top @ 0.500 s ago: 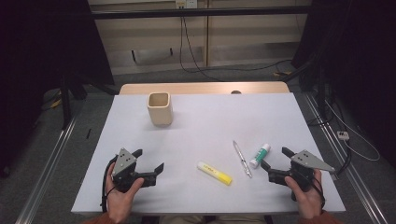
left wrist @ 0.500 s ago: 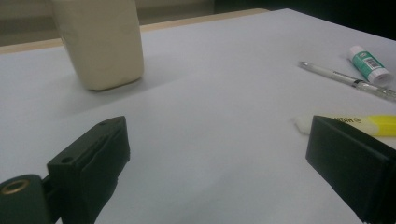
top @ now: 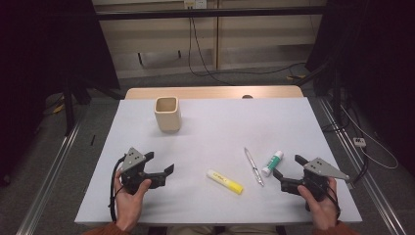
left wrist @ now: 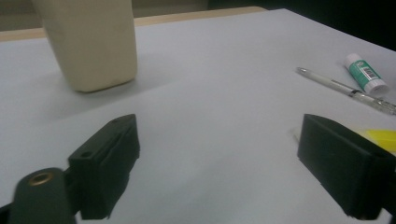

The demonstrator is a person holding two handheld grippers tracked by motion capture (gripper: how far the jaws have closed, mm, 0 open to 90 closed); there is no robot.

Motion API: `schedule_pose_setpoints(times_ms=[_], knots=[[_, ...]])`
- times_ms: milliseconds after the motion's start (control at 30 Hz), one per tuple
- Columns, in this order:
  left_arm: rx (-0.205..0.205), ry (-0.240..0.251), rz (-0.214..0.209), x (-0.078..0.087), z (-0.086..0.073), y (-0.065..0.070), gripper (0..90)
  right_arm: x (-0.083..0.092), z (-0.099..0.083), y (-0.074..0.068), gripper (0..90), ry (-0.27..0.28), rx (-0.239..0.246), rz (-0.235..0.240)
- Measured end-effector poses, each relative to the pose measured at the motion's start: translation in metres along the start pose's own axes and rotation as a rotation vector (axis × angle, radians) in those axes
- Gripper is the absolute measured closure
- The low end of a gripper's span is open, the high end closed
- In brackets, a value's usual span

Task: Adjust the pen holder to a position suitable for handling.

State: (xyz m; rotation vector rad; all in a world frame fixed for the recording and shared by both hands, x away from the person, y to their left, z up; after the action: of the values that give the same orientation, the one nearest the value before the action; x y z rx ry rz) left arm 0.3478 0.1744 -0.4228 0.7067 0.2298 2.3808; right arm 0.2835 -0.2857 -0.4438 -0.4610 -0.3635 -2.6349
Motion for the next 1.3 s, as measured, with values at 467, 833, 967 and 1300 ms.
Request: schedule_pose_setpoints(times_ms=[467, 833, 967, 1300], knots=[[0.005, -0.061, -0.064, -0.028, 0.043, -0.009, 6.7, 0.002, -0.002, 0.001, 7.1, -0.006, 0.008, -0.006], [0.036, -0.098, 0.053, -0.048, 0.089, -0.045, 5.4, 0.002, 0.001, -0.001, 6.2, 0.006, 0.017, 0.001], [0.066, -0.112, 0.046, -0.057, 0.108, -0.057, 5.4, 0.001, 0.000, -0.001, 6.2, 0.004, 0.021, 0.003], [0.072, -0.116, 0.088, -0.082, 0.137, -0.082, 8.2, 0.001, 0.000, -0.001, 6.7, 0.001, 0.017, -0.001]])
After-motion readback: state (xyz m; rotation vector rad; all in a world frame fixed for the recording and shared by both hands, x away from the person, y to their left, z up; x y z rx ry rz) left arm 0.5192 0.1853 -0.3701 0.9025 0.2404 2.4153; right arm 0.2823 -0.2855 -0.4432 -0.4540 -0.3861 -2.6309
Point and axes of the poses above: each handheld gripper's, and its own axes: x roughly backward along the jaws, z roughly out of its top, y roughly to its right, the point moved 2 cm from there along -x, roughly forward along the jaws, and after that the axes turned 14 degrees about x, right-handed, at the moved point
